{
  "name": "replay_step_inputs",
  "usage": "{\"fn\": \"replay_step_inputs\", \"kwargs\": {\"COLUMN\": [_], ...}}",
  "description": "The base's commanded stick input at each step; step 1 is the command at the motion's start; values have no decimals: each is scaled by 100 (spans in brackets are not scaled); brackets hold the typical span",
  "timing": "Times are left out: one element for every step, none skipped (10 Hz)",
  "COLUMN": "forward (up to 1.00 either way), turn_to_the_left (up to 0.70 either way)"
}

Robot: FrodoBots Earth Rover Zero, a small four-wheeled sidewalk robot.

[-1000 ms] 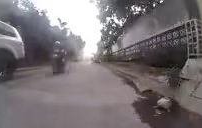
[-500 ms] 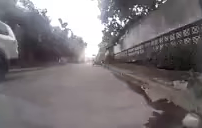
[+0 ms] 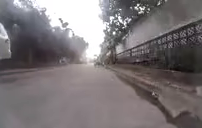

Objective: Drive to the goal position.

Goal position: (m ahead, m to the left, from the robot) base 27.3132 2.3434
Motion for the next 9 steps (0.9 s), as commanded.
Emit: {"fn": "replay_step_inputs", "kwargs": {"forward": [100, 100, 100, 100, 100, 100, 100, 100, 100], "turn_to_the_left": [0, 0, 0, 0, 0, 0, 0, 0, 0]}}
